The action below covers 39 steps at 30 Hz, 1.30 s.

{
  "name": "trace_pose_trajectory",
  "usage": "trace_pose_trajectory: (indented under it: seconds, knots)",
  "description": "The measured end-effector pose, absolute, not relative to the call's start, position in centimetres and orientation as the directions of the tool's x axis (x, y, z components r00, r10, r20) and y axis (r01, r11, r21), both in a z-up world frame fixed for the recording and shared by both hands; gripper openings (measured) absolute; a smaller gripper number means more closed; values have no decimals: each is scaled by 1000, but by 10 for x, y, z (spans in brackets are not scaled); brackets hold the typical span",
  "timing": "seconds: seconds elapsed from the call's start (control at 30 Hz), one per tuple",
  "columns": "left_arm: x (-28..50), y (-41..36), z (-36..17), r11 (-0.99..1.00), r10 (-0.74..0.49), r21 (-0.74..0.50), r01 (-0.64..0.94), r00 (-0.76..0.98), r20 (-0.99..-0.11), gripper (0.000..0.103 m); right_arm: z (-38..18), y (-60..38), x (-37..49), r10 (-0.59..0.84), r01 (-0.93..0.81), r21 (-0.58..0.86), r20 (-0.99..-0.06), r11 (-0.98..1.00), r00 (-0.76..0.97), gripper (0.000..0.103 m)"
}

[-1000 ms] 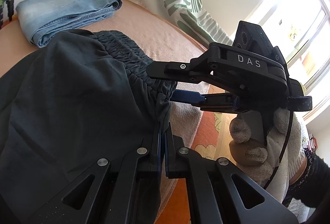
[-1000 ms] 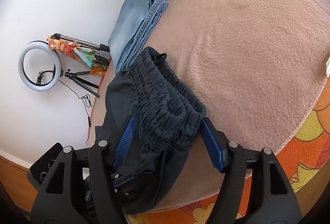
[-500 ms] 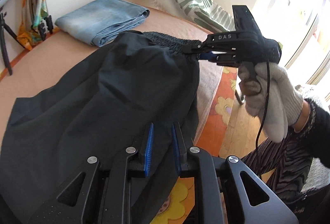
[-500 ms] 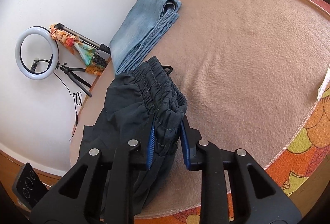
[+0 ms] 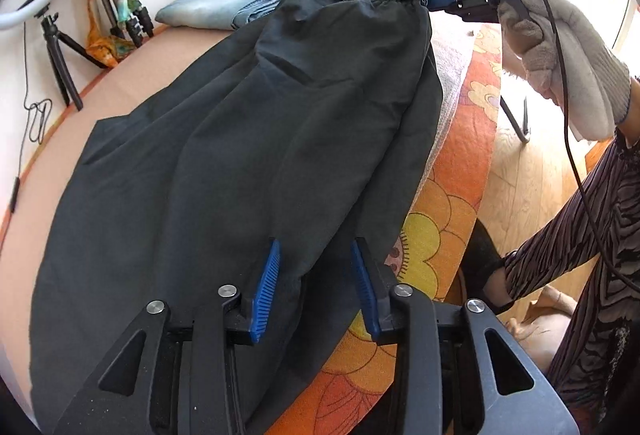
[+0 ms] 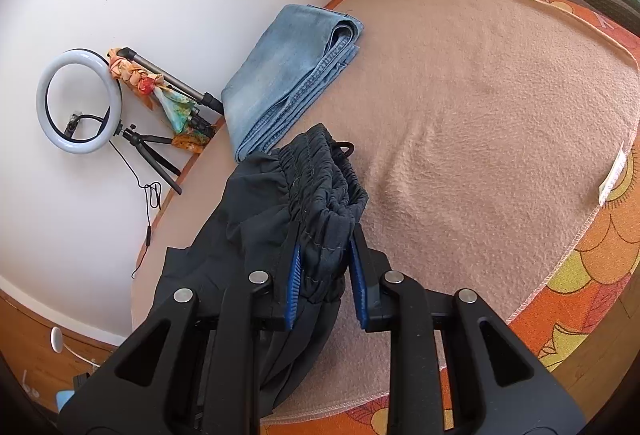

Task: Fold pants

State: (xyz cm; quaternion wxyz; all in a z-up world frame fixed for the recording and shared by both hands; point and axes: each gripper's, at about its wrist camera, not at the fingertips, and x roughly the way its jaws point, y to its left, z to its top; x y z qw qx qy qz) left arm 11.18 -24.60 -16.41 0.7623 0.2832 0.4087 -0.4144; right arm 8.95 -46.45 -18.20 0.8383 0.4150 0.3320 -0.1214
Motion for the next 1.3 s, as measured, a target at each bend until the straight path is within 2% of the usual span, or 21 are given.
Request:
trace_pose_trajectory:
  seconds: [0.1,0.3,0.37,0.4,0.5,0.7,0.83,1.1,1.2,1.3]
  knots:
    - [111,-248,-163,490,-395,113,864,336,-855,37,-182,-465,89,76,479,620,-656,621,751,23]
    - [109,-257,-176,439,-352,238,866,409,-842,37,-183,-466,89,77,478,619,-657,623,750,23]
    - [112,-255,-174,436,-384,216,874,398,-833,25,-182,-466,89,74,478,615,-658,627,749,23]
    - [114,-254,-172,436,-404,191,879,381,-832,9,-182,-465,89,72,478,612,-659,630,748,23]
    - [116,-250,-166,442,-450,138,886,352,-821,2,-182,-463,90,68,481,606,-663,634,746,23]
    - [113,-240,-148,432,-526,55,900,301,-796,1,-166,-456,82,36,469,600,-639,648,768,21]
    - [106,-240,-154,409,-532,32,912,266,-804,1,-156,-453,66,9,459,585,-624,668,782,20]
    - [95,-248,-177,374,-525,8,927,219,-822,2,-195,-460,47,-16,562,539,-713,628,701,19]
    - [94,-246,-176,378,-531,5,926,221,-818,4,-178,-453,42,-40,522,527,-677,671,735,19]
    - [97,-244,-179,387,-534,-31,921,197,-822,5,-188,-453,45,-50,561,485,-724,671,688,19]
